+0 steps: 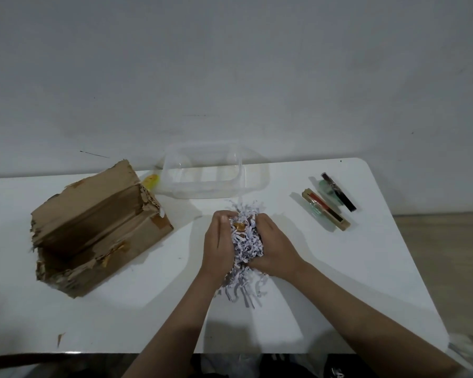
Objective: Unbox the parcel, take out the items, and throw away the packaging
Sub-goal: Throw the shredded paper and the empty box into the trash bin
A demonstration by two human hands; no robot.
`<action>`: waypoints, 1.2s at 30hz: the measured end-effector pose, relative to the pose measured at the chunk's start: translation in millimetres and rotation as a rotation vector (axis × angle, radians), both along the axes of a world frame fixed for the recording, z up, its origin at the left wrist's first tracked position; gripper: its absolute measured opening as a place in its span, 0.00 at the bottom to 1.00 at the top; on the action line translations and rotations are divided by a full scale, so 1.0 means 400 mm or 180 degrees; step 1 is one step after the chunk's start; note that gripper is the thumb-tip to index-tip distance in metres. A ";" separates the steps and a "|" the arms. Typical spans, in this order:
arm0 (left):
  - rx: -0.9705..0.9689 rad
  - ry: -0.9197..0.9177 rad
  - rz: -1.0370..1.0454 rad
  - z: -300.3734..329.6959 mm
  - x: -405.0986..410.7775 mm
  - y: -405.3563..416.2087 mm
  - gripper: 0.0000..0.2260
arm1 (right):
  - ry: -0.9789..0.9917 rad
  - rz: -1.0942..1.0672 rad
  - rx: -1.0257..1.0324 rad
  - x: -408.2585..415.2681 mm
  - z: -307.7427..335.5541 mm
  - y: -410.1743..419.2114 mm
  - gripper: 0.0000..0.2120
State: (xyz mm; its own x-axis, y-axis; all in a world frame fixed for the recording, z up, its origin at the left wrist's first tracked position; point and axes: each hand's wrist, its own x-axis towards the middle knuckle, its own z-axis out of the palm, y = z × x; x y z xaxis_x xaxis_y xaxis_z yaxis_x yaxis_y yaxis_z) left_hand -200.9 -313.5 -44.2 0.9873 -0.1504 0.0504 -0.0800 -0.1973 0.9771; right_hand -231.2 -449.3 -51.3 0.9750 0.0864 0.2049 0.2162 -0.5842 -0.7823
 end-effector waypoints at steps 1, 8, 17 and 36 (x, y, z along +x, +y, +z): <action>-0.0008 0.0030 -0.0039 -0.003 -0.001 0.001 0.17 | -0.0018 -0.0010 0.0065 -0.001 -0.001 0.000 0.28; 0.0002 0.0128 -0.0492 0.000 -0.019 0.013 0.18 | 0.0153 0.0118 0.0297 -0.004 0.008 -0.012 0.34; -0.1357 0.0958 0.0835 0.058 -0.030 -0.047 0.13 | 0.0734 -0.0400 0.2175 -0.033 0.055 0.038 0.23; -0.2085 0.1626 -0.0686 0.141 -0.218 -0.134 0.10 | -0.0510 -0.2593 0.2404 -0.294 0.154 0.107 0.22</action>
State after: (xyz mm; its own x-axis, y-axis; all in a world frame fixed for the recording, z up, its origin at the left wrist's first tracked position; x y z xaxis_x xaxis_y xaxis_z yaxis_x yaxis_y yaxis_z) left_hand -288.1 -367.0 12.1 0.8658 -0.4331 -0.2505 0.4300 0.3882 0.8151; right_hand -348.9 -406.6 10.1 0.6415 -0.7645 0.0631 0.1158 0.0151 -0.9932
